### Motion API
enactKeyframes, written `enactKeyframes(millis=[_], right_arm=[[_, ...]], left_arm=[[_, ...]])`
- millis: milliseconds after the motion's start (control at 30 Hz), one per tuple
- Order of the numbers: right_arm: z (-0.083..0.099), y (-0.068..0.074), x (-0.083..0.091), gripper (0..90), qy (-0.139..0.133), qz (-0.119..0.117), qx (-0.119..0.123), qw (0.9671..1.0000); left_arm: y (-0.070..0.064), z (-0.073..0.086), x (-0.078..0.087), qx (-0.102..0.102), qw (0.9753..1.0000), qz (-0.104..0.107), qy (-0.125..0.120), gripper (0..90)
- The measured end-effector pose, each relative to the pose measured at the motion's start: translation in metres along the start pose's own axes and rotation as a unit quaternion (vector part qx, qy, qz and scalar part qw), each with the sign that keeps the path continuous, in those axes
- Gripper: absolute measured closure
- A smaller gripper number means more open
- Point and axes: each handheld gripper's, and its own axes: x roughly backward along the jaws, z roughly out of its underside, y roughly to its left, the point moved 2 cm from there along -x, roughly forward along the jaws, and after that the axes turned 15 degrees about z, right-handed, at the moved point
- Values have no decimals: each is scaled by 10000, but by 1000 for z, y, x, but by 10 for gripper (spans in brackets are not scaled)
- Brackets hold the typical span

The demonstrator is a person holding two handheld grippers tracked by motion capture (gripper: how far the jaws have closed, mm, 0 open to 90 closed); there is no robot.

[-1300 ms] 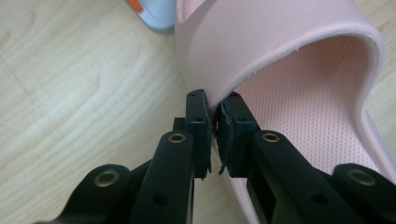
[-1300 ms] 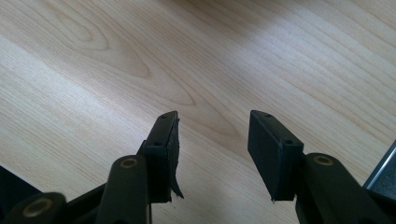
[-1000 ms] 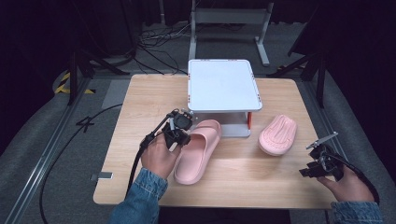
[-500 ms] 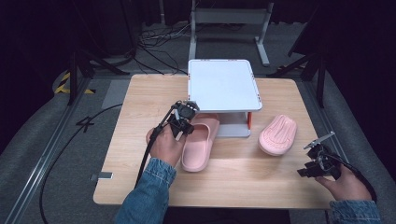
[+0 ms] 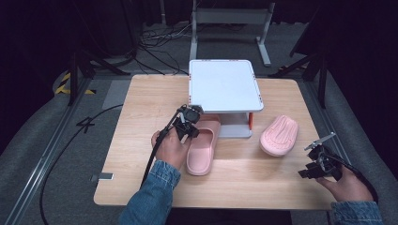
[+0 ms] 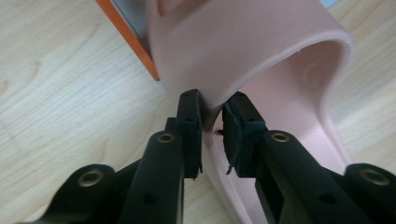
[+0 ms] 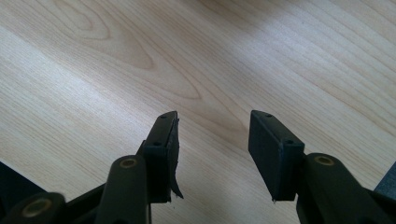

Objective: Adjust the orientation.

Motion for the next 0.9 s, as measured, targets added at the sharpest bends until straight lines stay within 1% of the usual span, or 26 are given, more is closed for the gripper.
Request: enactKeyframes(millis=[33, 67, 100, 133, 167, 200, 267, 300, 367, 400, 467, 533, 567, 600, 633, 700, 733, 833, 900], right_arm=[[0, 0, 0, 530, 3, -4, 13, 10000], [0, 0, -1, 531, 14, 2, 27, 10000], [-1, -1, -1, 530, 29, 13, 15, 10000], [-1, -1, -1, 530, 29, 13, 15, 10000], [-1, -1, -1, 530, 22, 23, -4, 10000], [-1, -1, -1, 530, 18, 7, -2, 10000], [-3, -2, 0, 529, 0, 7, 15, 10000], [-4, -1, 0, 529, -17, 6, 25, 10000], [-5, 0, 1, 528, -33, -7, 47, 10000], [-6, 0, 1, 529, -29, -7, 45, 10000], [-6, 0, 1, 529, -16, 3, 62, 10000], [-5, 0, 1, 529, -32, 2, 61, 10000], [-5, 0, 1, 530, -34, 8, 56, 10000], [-4, 0, 1, 530, -35, 9, 58, 10000], [-4, 0, 2, 530, -37, 19, 46, 10000], [-4, 0, 3, 530, -30, 18, 61, 10000], [-3, 0, 3, 530, -31, 19, 61, 10000], [-3, 0, 3, 530, -30, 29, 31, 10000], [-3, 0, 2, 530, -24, 28, 28, 10000]], left_arm=[[0, 1, 1, 29, 10000, 10, 10, 740], [0, 3, 3, 35, 10000, 5, 73, 682], [0, 3, 3, 35, 10000, 5, 73, 672], [-1, 4, 6, 22, 10000, 32, 80, 653], [-2, 5, 10, 6, 10000, 47, 70, 653], [-5, 9, 15, -27, 9999, 109, 78, 631], [-9, 16, 23, -91, 9998, 127, 136, 605], [-9, 19, 24, -109, 9998, 134, 136, 603], [-9, 29, 29, -140, 9996, 71, 236, 604], [-8, 35, 31, -128, 9996, -7, 236, 607], [-4, 45, 32, -102, 9996, -88, 265, 635], [3, 54, 28, -50, 9991, -191, 374, 679], [8, 59, 24, -9, 9984, -261, 507, 715], [12, 63, 20, 27, 9979, -270, 588, 739], [15, 66, 17, 78, 9975, -218, 665, 757], [17, 70, 11, 74, 9969, -156, 773, 776], [17, 73, 7, 88, 9966, -98, 815, 781], [13, 77, -2, 31, 9950, 116, 990, 791], [11, 78, -7, 38, 9941, 167, 1074, 797]])
